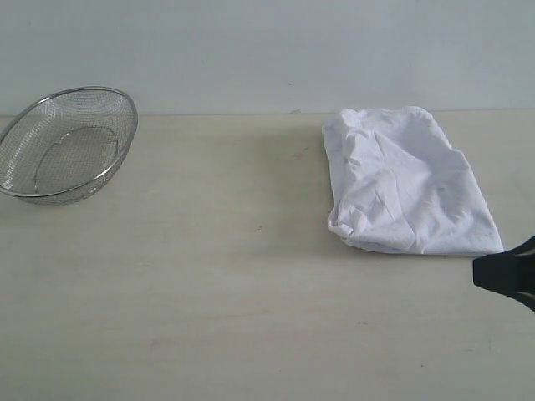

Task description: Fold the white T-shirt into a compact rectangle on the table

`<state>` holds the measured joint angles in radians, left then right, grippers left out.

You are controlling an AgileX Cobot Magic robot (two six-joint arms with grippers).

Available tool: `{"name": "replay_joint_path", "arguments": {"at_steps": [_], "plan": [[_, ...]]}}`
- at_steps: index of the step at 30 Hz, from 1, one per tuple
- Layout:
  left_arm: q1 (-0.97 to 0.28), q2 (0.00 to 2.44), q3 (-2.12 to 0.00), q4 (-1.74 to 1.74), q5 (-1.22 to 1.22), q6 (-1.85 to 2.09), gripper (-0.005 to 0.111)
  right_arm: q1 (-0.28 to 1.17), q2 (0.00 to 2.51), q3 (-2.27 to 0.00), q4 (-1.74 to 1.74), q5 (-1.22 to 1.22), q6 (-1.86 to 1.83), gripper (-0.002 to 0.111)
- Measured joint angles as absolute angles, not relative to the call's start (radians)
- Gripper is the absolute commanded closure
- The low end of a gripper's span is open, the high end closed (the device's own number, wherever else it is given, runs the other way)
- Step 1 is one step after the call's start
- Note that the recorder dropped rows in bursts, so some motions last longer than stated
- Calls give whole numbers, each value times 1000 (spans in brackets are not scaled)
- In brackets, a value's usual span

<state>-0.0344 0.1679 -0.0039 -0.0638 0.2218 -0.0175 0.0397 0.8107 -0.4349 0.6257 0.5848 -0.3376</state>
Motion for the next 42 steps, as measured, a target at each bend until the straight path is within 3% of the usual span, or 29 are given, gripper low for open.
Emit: {"name": "replay_joint_path", "arguments": {"at_steps": [7,15,26,42], "plan": [[-34,168,-4,-64,222,-18,102,40,787,-435,613,503,-355,107],[-34,168,-4,-64,222,-18,102,123,513,-409,553,345,-369,107],[-34,168,-4,-64,222,-18,102,104,166,-26,583,22,-295,107],[-34,168,-4,-64,222,-18,102,102,118,-6,516,0,-300,107]]}}
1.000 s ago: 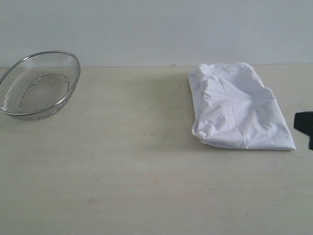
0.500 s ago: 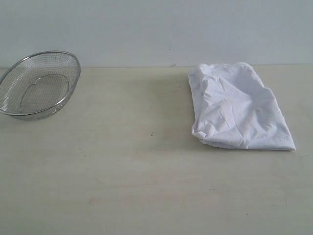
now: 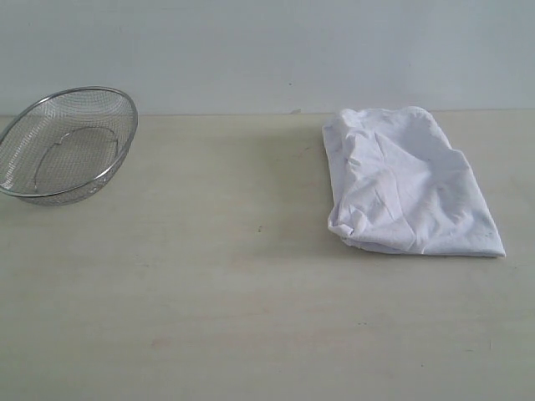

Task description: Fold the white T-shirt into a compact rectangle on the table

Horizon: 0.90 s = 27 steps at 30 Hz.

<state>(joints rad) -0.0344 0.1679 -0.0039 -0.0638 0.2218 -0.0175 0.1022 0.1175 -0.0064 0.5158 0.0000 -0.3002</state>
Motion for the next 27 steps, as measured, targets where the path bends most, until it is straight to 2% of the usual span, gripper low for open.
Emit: {"name": "replay_joint_path", "arguments": {"at_steps": [11,27], "plan": [[-34,168,-4,-64,222,-18,102,102,118,0,7,259,55,107],[-34,168,-4,-64,222,-18,102,102,118,0,-30,279,113,107]]}}
